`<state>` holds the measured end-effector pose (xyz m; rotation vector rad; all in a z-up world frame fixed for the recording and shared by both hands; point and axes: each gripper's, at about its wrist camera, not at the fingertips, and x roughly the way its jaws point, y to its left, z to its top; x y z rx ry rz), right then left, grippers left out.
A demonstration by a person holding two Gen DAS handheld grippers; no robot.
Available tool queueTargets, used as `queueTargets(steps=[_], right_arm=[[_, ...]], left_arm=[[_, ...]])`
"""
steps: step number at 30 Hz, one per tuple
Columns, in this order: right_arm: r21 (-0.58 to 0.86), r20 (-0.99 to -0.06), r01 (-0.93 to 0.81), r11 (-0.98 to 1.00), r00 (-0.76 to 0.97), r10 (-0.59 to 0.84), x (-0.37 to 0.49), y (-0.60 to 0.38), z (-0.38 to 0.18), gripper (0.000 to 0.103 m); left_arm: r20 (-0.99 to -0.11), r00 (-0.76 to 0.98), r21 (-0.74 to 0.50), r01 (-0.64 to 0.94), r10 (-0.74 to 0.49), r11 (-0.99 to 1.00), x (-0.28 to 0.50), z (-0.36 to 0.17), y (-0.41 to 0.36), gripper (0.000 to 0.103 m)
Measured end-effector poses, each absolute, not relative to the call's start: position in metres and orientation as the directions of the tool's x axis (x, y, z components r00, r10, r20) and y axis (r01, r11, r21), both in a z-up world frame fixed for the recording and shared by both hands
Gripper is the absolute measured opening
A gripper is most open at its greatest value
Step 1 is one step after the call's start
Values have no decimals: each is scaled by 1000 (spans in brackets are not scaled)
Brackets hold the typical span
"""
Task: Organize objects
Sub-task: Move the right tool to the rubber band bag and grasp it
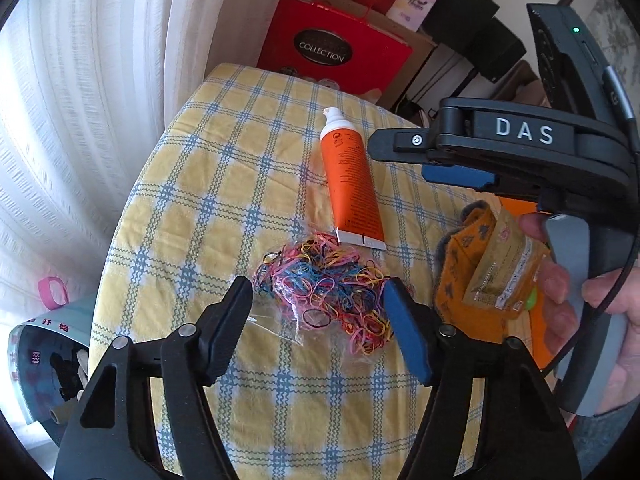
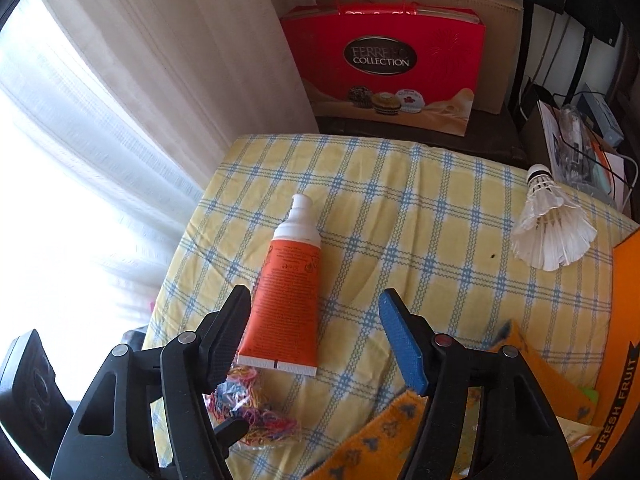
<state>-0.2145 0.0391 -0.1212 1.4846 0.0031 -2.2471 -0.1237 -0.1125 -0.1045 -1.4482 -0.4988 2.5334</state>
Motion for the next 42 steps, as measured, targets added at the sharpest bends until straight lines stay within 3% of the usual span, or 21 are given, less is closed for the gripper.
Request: queueTargets(steps=[3,6,11,23,27,34,42], right_arm=[[239,-882,356,-903,-310,-355,-224,33,-130,67],[252,-884,357,-899,-294,-364,-230,28,-136,65],[253,-890,351,-902,-281,-359,-237,21,-145,65],[250,-887,353,-902,-291,-360,-231,26,-142,65],[269,-874,356,-895,-301,-382,-219,39,-134,65],[254,-867,435,-864,-294,-403,-182,44,-124,65],[228,-882,570,-789,-223,-416,-146,7,-138,65]], left_arm=[[-796,-520,-375,21,310,-927,-124,-106,-116,51],[-786,-521,-417,46,334,-908,-124,-108,-123,49],[-769,-517,-484,85,377,-871,-124,-112,-132,55],[-774,-530,-471,113,348,-875,-126,-102,-147,57],[-752,-569,-484,132,333,-865,-127,-90,-164,68],[-752,-587,-463,146,300,-874,-141,-75,-180,78],[-782,-555,-428,144,285,-892,-159,-72,-176,78]])
